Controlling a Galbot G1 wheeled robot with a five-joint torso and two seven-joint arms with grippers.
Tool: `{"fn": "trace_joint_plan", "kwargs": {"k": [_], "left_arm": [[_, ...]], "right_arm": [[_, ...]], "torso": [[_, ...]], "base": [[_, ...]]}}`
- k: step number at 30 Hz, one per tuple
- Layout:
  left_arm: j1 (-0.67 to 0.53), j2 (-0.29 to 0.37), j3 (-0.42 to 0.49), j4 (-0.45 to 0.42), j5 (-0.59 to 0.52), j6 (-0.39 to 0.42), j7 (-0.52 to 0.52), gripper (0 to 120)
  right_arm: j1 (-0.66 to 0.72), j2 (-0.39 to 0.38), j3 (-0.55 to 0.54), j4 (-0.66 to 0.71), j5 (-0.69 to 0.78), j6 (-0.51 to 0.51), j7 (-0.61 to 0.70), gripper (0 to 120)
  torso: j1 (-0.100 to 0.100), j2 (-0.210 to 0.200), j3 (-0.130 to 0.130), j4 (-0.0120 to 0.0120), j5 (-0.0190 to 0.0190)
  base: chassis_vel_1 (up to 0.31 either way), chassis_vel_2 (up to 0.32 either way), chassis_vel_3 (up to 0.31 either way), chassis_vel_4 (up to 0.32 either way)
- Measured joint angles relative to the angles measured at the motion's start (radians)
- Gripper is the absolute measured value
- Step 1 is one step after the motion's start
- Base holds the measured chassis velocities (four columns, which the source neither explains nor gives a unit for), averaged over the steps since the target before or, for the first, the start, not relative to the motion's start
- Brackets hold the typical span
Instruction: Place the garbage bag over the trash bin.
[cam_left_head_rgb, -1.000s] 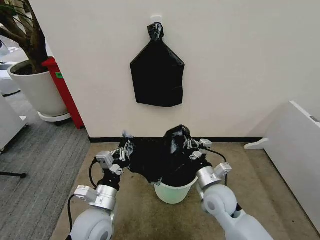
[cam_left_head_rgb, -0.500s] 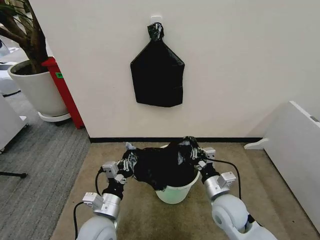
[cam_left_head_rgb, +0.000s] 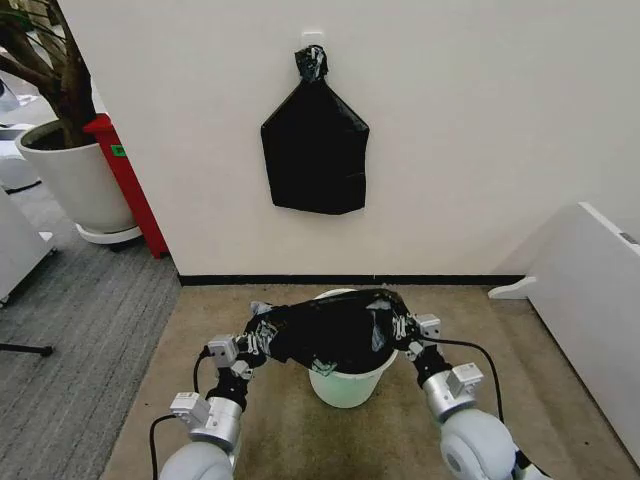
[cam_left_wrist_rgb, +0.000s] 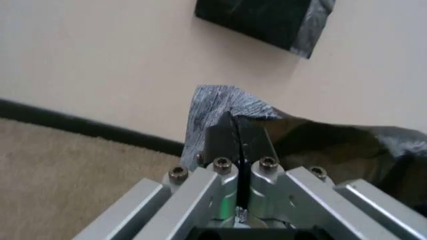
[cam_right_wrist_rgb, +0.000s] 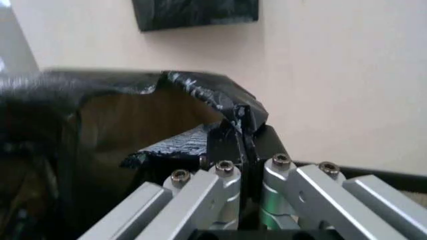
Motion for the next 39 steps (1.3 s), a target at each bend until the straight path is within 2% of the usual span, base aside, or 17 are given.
{"fn": "trace_joint_plan", "kwargs": {"k": [17,26,31,39], "left_arm": [[0.063,0.029,0.004,-0.003,-0.002,0.096,-0.065,0],[0.034,0.069,-0.023,-0.044,-0.076,0.242,-0.100,0],[0.038,0.074,-0.027,-0.066,-0.105,0.283,-0.125,0],[0.059,0.051,-0.022,-0.087,-0.113,0.320,-0.148,0]], "right_arm": [[-0.043,-0.003,-0.006,-0.021,-0.029,-0.007,-0.005,0],[-0.037,0.013,0.000,-0.011,0.023,-0.129,0.113,0],[-0.067,0.027,0.018,0.030,0.030,-0.221,0.191,0],[-0.119,0.040,0.012,0.079,0.018,-0.281,0.216,0]], "torso": [[0.000,0.000,0.000,0.0001,-0.0001],[0.000,0.000,0.000,0.0002,0.0001],[0.000,0.000,0.000,0.0000,0.0000],[0.000,0.000,0.000,0.0000,-0.0001]], "base": [[0.000,0.000,0.000,0.000],[0.000,0.000,0.000,0.000],[0.000,0.000,0.000,0.000],[0.000,0.000,0.000,0.000]]}}
